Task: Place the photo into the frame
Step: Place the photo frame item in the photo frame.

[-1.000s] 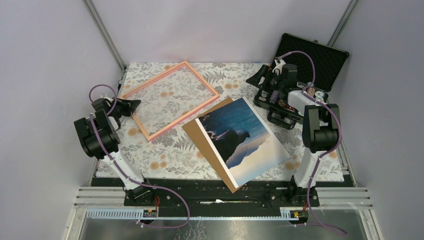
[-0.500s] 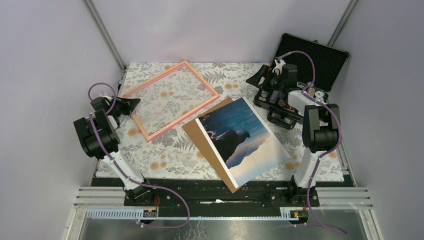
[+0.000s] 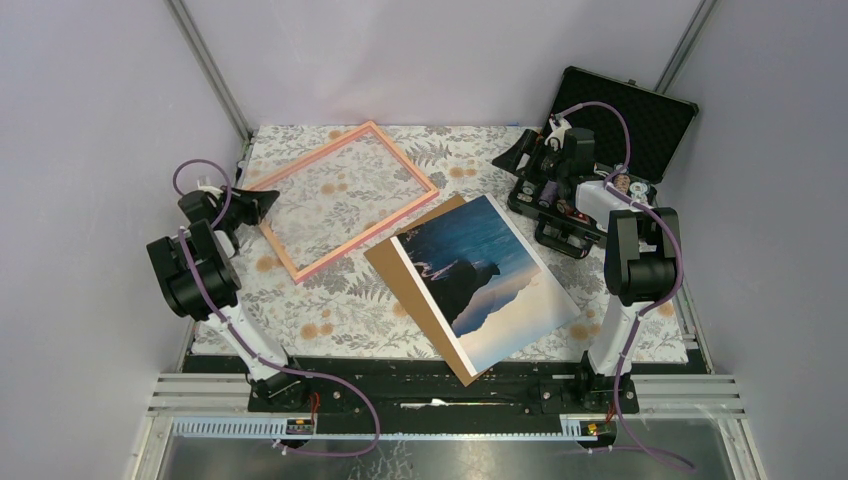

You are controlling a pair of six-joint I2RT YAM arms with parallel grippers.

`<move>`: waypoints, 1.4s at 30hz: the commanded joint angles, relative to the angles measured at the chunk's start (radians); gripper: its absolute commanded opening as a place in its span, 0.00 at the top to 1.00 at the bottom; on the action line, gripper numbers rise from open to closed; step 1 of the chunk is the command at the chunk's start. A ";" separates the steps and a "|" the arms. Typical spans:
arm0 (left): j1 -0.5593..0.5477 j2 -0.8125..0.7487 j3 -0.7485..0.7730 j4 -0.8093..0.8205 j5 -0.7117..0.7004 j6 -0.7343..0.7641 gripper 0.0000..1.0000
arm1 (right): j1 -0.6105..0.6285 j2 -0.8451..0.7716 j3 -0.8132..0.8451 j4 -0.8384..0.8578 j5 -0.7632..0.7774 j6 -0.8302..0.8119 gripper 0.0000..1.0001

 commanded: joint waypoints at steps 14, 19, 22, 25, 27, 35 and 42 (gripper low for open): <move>0.005 -0.077 0.019 0.082 0.029 0.018 1.00 | 0.003 0.010 0.015 0.032 -0.039 -0.010 0.00; 0.004 -0.085 0.021 0.081 0.033 0.031 1.00 | 0.003 0.008 0.013 0.031 -0.041 -0.012 0.00; 0.004 -0.076 0.008 0.106 0.030 0.011 1.00 | 0.003 0.008 0.012 0.032 -0.041 -0.011 0.00; 0.003 -0.051 -0.003 0.138 0.031 -0.021 1.00 | 0.004 0.007 0.010 0.032 -0.040 -0.011 0.00; 0.002 -0.036 -0.009 0.141 0.028 -0.033 1.00 | 0.002 0.005 0.010 0.031 -0.039 -0.012 0.00; -0.003 -0.020 -0.028 0.134 0.014 -0.056 0.88 | 0.002 0.008 0.010 0.032 -0.041 -0.011 0.00; -0.011 -0.097 0.063 -0.223 -0.100 0.174 0.49 | 0.002 0.007 0.010 0.032 -0.042 -0.009 0.00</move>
